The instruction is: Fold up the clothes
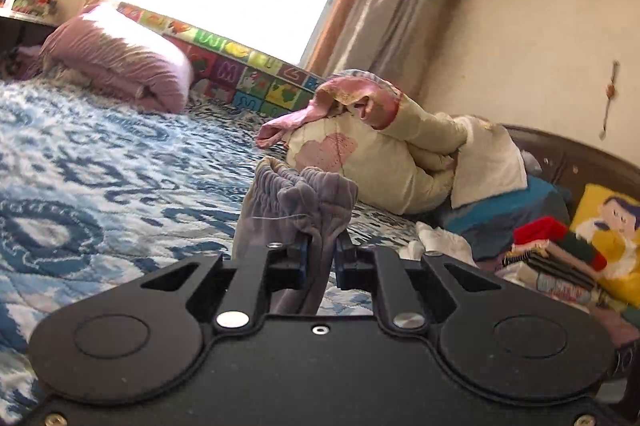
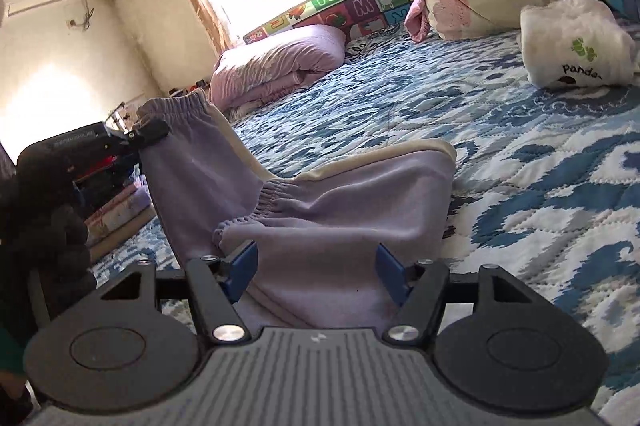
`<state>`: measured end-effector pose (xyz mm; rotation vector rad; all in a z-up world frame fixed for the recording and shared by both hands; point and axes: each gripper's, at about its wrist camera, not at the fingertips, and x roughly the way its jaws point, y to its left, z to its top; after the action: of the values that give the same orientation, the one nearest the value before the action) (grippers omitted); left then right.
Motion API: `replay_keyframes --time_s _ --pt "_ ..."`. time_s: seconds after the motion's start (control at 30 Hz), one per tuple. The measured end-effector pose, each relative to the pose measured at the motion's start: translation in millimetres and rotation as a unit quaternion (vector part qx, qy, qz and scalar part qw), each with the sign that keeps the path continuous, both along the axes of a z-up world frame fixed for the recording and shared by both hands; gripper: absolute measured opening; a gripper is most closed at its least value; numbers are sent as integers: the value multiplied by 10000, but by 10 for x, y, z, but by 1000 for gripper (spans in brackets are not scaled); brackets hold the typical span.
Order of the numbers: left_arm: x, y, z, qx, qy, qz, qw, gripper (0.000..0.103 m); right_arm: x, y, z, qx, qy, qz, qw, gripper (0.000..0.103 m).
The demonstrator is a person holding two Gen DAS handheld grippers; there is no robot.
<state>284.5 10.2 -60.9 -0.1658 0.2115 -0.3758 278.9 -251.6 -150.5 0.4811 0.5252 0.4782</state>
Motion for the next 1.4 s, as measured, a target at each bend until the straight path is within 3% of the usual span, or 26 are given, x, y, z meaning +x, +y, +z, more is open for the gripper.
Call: replay_keyframes --time_s 0.03,0.1,0.17,0.2,0.27,0.37,0.4,0.43,0.47,0.53,0.7,0.87,0.9,0.97,1.03,1.1,1.27,1.37,1.4 --pt "-51 -197 -33 537 -154 -175 9983 10 21 -104 -30 344 126 -121 9993 66" --pt "-159 -573 -190 1645 -412 -606 9837 10 43 -326 -107 1047 349 -414 9930 66" --pt "-171 -895 -518 2767 -328 -1096 9541 11 55 -541 -226 1678 562 -725 9815 66" --pt "-162 -977 -643 3063 -256 -1215 9438 11 61 -649 -286 1990 668 -879 9738 66" --pt "-166 -1052 -806 3328 -188 -1403 9323 14 73 -858 -403 2582 868 -1177 9549 66" --pt "-192 -1017 -793 3201 -214 -1522 9348 22 109 -815 -345 2228 747 -1221 9643 66" --pt "-194 -1015 -784 3165 -153 -1563 9355 35 123 -769 -313 2072 686 -1183 9687 66" --pt "-198 -1019 -784 3143 -43 -1632 9352 62 137 -722 -281 1916 624 -1144 9728 66" --pt "-217 -1022 -784 3135 2 -1686 9345 71 151 -676 -250 1759 562 -1105 9766 66" --pt "-269 -1044 -738 3077 82 -1860 9331 73 179 -583 -186 1443 438 -1026 9832 66" --pt "-299 -738 -402 2144 432 -2360 9468 69 229 -368 53 649 -108 -834 9943 63" --pt "-77 -74 -222 737 810 -1224 9864 64 259 -150 239 -41 -746 -532 9958 45" --pt "-13 47 -234 405 976 -851 9908 62 270 -94 260 -139 -819 -456 9955 42" --pt "116 194 -271 -12 1336 -204 9908 58 307 58 266 -490 -807 -248 9952 39" --pt "219 157 -253 248 1488 185 9884 45 357 241 239 -971 -656 3 9931 39" --pt "323 62 -205 491 1447 242 9880 38 323 317 202 -1307 -573 35 9898 38" --pt "638 -262 -294 1061 1359 117 9850 37 237 504 111 -2124 -380 109 9764 37" --pt "741 -457 -655 1724 1486 55 9737 37 137 482 206 -1908 -966 -61 9768 37" --pt "773 -522 -781 1948 1528 33 9689 38 179 507 199 -1992 -896 -29 9758 37"
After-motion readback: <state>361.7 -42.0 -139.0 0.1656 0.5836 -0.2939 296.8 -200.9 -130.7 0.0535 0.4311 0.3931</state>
